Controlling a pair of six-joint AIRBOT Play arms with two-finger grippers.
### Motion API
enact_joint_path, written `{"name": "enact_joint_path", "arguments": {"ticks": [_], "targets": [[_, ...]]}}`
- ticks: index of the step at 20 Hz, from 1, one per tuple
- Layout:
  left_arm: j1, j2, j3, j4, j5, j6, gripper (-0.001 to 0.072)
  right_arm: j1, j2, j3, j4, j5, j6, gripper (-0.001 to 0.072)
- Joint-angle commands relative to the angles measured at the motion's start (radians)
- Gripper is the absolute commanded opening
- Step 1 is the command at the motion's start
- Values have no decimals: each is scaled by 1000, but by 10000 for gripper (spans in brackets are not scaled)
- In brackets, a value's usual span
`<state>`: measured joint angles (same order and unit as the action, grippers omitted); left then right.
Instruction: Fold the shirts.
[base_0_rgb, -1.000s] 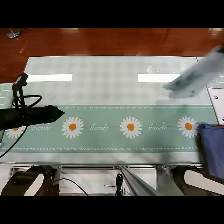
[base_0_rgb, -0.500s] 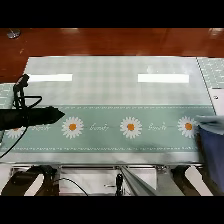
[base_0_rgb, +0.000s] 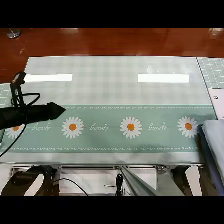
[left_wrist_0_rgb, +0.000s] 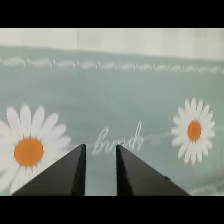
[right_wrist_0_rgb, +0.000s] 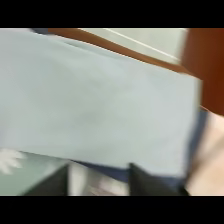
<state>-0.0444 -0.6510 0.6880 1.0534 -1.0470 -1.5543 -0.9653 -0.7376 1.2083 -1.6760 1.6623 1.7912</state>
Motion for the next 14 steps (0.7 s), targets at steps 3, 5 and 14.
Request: {"name": "enact_joint_path", "arguments": {"ticks": [3, 5, 14], "targets": [[-6, -132, 238, -39, 188, 143, 20, 207, -74, -4, 995, -529, -237, 23], [-43, -301, 495, -53, 98, 159, 20, 490, -151, 40, 1030, -610, -357, 23], [-70, -626, 584, 324, -190, 12, 21, 1123, -607, 50, 68, -370, -87, 23]]}}
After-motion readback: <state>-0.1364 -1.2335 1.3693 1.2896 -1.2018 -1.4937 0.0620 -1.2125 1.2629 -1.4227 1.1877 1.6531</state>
